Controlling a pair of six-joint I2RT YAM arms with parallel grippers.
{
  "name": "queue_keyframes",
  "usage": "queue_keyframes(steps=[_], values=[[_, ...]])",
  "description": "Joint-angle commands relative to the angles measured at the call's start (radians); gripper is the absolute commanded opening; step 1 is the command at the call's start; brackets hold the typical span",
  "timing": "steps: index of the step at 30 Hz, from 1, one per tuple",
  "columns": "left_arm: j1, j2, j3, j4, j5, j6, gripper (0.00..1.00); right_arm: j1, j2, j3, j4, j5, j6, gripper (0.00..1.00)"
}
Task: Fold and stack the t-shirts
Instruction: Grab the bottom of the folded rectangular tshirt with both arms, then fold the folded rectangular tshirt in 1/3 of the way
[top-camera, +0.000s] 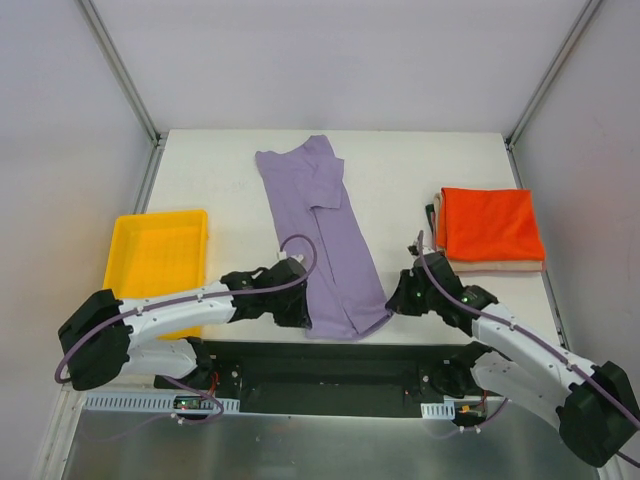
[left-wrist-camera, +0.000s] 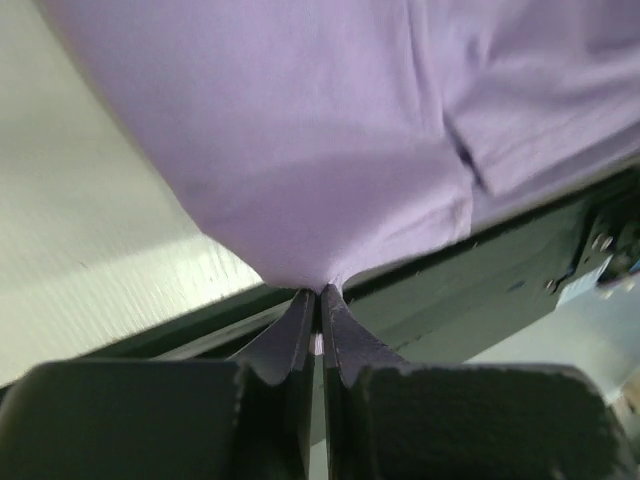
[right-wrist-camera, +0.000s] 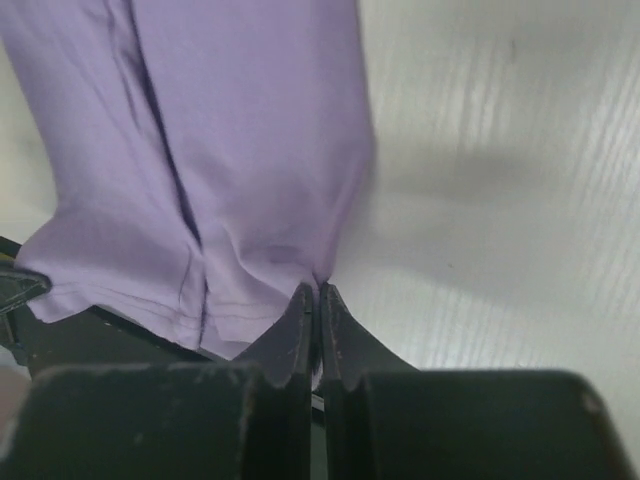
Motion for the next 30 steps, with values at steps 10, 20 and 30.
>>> queue_keyframes(steps=[10,20,30], values=[[0.324,-0.047,0.168,0.020,-0.125,0.220,0.00,0.005,0.428,0.499,0.107,0.086,-0.147,0.01],[0.533,0.151,0.318,0.117,-0.055,0.292,0.00,-0.002,0.769,0.830,0.140,0.215,-0.205,0.01],[0.670,0.376,0.456,0.175,0.063,0.315,0.00,-0.044,0.992,1.028,0.171,0.255,-0.214,0.01]])
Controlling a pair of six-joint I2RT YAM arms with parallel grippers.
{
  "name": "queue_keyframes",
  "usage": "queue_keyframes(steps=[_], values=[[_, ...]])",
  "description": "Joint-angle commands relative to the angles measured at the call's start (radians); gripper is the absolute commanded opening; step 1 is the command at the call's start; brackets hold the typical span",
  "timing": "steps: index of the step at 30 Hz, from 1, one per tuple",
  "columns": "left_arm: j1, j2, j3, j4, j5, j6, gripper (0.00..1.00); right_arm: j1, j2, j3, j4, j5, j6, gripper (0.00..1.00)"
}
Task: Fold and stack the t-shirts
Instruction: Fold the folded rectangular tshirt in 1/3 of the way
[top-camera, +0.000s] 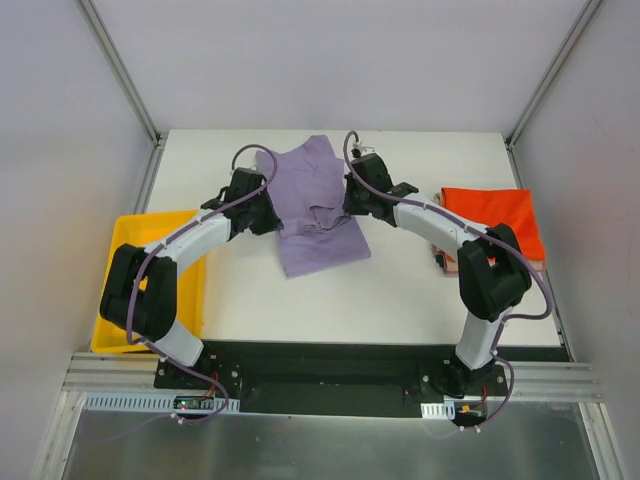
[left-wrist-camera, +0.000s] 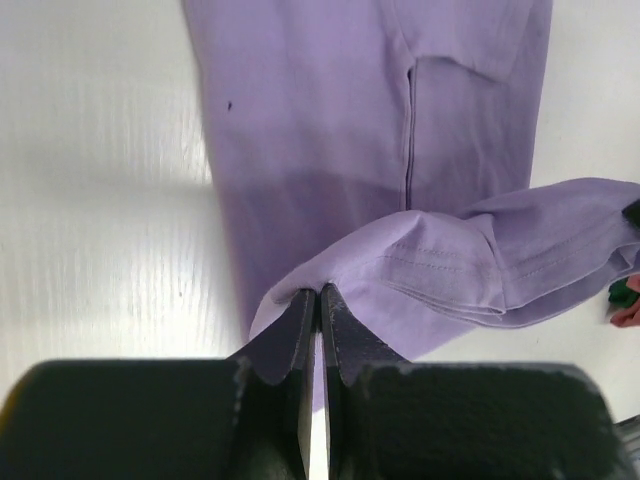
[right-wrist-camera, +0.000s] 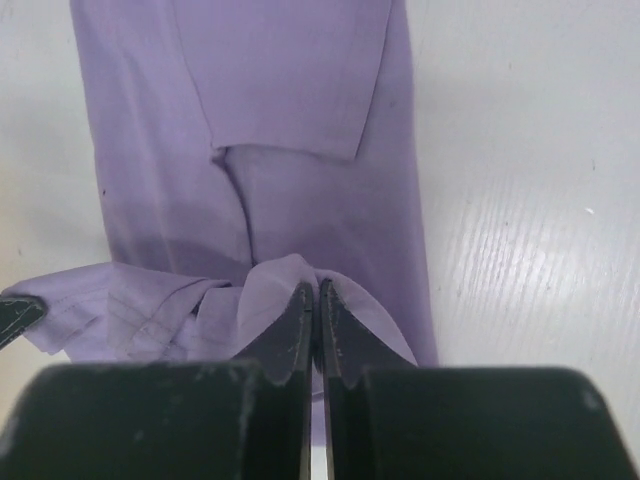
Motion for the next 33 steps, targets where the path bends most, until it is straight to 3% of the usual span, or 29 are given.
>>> queue_keyframes(steps=[1,13,17,18,20,21,22,23,24,27,33], values=[[0.034,0.084,0.098,0.047,0.063,0.038,0.00,-0.022,0.065,0.077,0.058,0.049,-0.015,0.01],[0.091,0.246,0.184,0.049,0.083,0.056,0.00,-0.069,0.227,0.169,0.125,0.017,0.016,0.04],[0.106,0.280,0.210,0.049,0.061,0.053,0.06,-0.085,0.272,0.202,0.121,-0.005,0.034,0.07],[0.109,0.291,0.219,0.049,0.066,0.053,0.11,-0.088,0.283,0.212,0.119,-0.014,0.034,0.12],[0.115,0.296,0.231,0.049,0.075,0.051,0.31,-0.092,0.297,0.238,0.105,-0.026,0.031,0.22],[0.118,0.292,0.234,0.049,0.075,0.050,0.33,-0.095,0.303,0.255,0.083,-0.028,0.033,0.32],[0.120,0.283,0.234,0.049,0.069,0.039,0.40,-0.094,0.303,0.268,0.058,-0.014,0.042,0.51],[0.120,0.267,0.228,0.049,0.063,0.022,0.57,-0.094,0.297,0.275,0.038,-0.003,0.045,0.63],[0.120,0.247,0.222,0.050,0.060,0.012,0.98,-0.094,0.284,0.272,0.035,-0.009,0.043,0.73],[0.120,0.170,0.167,0.061,0.040,-0.013,0.99,-0.089,0.226,0.235,0.030,-0.025,0.043,0.95],[0.109,-0.045,-0.035,0.087,0.038,-0.051,0.99,-0.060,0.038,0.047,0.030,0.003,0.033,0.96]])
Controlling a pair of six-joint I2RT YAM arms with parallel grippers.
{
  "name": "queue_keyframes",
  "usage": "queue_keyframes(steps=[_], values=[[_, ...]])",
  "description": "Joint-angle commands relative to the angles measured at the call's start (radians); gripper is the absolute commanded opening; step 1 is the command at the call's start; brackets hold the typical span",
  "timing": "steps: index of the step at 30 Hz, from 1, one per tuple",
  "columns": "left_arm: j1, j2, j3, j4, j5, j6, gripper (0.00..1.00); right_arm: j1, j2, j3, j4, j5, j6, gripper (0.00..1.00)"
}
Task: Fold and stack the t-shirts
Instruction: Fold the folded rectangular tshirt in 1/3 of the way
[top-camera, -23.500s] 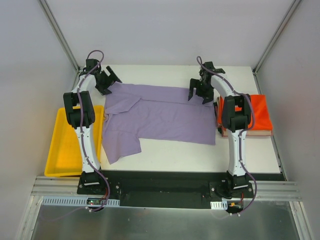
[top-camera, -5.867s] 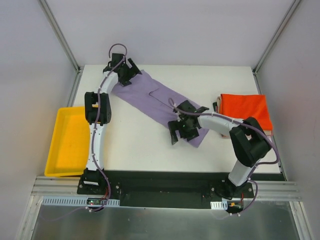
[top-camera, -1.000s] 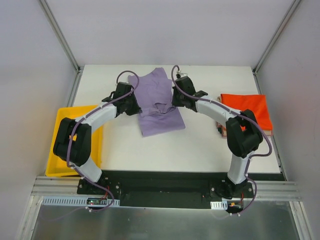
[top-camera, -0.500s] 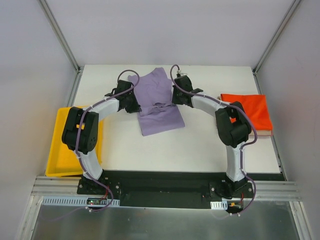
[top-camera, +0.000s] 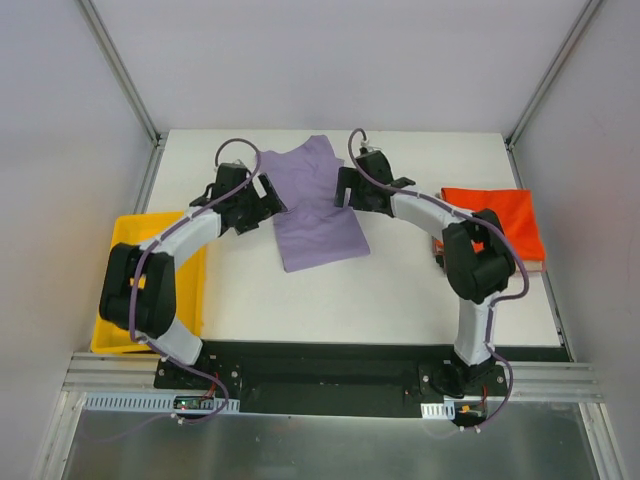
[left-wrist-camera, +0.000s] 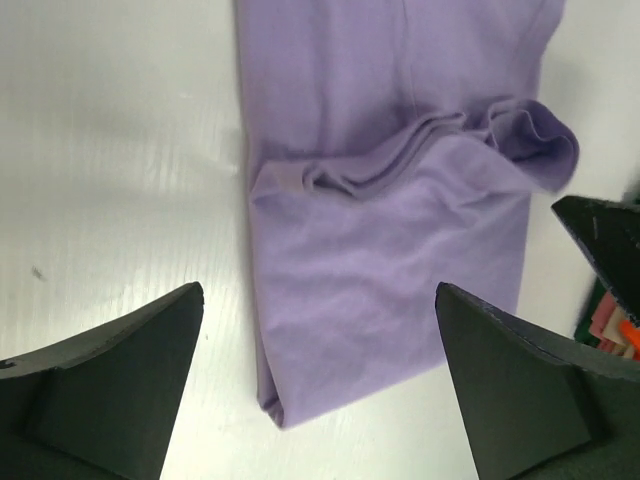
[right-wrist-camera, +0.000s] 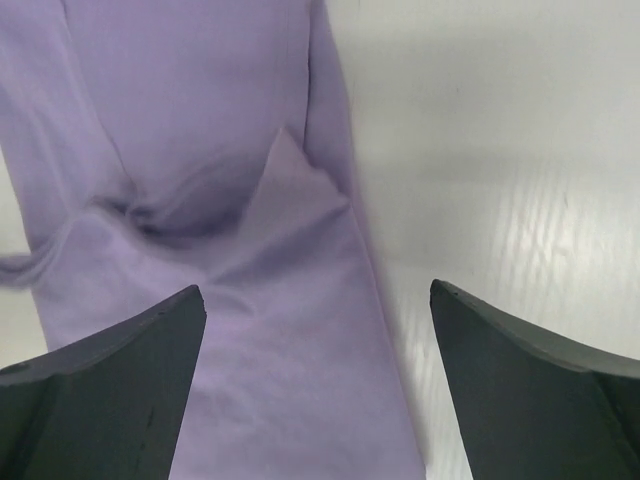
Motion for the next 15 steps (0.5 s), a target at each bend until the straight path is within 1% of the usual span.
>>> queue_keyframes(steps=[1,5,6,7,8,10,13,15], values=[[-0.011,-0.188,-0.129,0.029,-0.003,-0.038,0.99,0.032,-0.212,-0.126,0.002,0.000,-0.010,0.96],[-0.022,-0.301,-0.234,0.036,0.046,-0.037,0.99,0.062,-0.312,-0.282,0.036,-0.083,-0.013,0.96],[-0.028,-0.318,-0.251,0.036,0.052,-0.038,0.99,0.068,-0.326,-0.317,0.039,-0.126,-0.007,0.96],[-0.041,-0.324,-0.270,0.037,0.057,-0.037,0.99,0.076,-0.337,-0.343,0.042,-0.134,-0.004,0.96],[-0.053,-0.326,-0.283,0.037,0.055,-0.034,0.99,0.081,-0.346,-0.372,0.042,-0.128,-0.001,0.96],[-0.077,-0.311,-0.306,0.037,0.071,-0.034,0.99,0.085,-0.368,-0.426,0.047,-0.068,0.019,0.96],[-0.120,-0.260,-0.314,0.039,0.062,-0.025,0.98,0.076,-0.406,-0.509,0.042,0.015,0.094,0.96],[-0.146,-0.233,-0.317,0.039,0.032,-0.034,0.97,0.053,-0.441,-0.574,0.074,0.030,0.160,0.96]])
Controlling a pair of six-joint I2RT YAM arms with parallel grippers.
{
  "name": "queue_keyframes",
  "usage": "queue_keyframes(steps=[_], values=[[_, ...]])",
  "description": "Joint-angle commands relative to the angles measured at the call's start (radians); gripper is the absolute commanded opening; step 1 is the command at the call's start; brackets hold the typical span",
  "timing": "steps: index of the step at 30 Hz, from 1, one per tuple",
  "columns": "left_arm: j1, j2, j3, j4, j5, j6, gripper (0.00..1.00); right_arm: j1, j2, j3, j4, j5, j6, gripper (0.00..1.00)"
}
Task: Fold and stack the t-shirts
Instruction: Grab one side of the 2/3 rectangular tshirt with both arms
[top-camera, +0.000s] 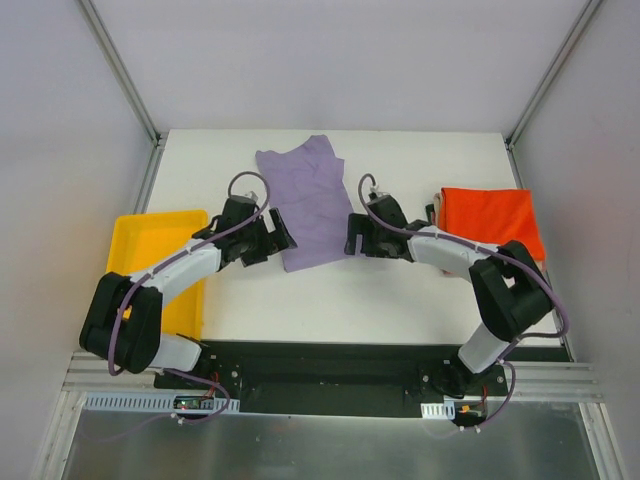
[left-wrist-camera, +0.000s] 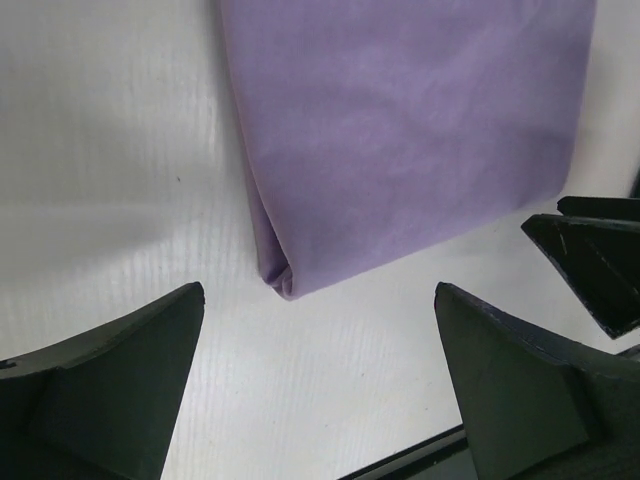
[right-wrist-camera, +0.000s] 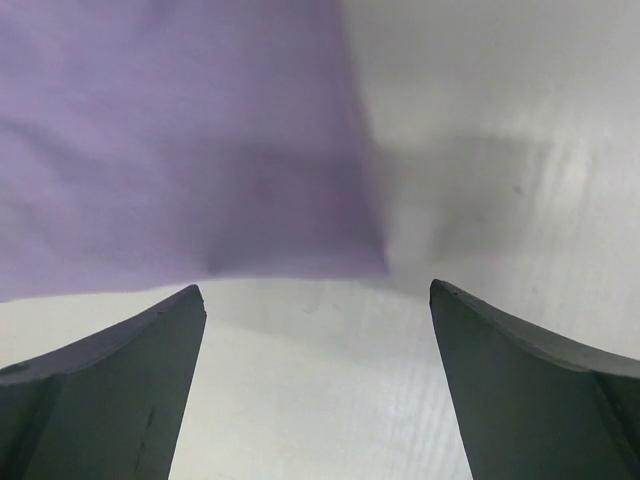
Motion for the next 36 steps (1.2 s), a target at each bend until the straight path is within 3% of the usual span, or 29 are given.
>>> queue_keyframes(steps=[1,6,11,13,20,25,31,36], values=[[-0.049,0.065,-0.010,0.015,-0.015,-0.009,0.96,-0.040,-0.101,-0.126,0.090,0.060,0.130,0.96],[-0.052,0.160,-0.001,0.018,-0.015,-0.042,0.80,-0.055,-0.095,-0.186,0.224,-0.032,0.161,0.96],[-0.055,0.205,0.003,0.018,-0.002,-0.046,0.44,-0.058,-0.073,-0.192,0.230,-0.017,0.195,0.98],[-0.062,0.199,-0.012,0.018,-0.015,-0.045,0.35,-0.058,-0.075,-0.202,0.235,-0.005,0.213,0.99],[-0.101,0.223,-0.023,0.017,-0.042,-0.048,0.25,-0.058,-0.061,-0.206,0.244,0.010,0.261,0.93],[-0.103,0.263,-0.012,0.006,-0.050,-0.048,0.00,-0.057,-0.034,-0.192,0.244,-0.002,0.282,0.84],[-0.103,0.240,-0.024,0.004,-0.059,-0.045,0.00,-0.058,0.015,-0.159,0.227,0.043,0.279,0.69],[-0.106,0.216,-0.041,0.003,-0.062,-0.042,0.00,-0.057,0.071,-0.114,0.166,0.058,0.273,0.46]])
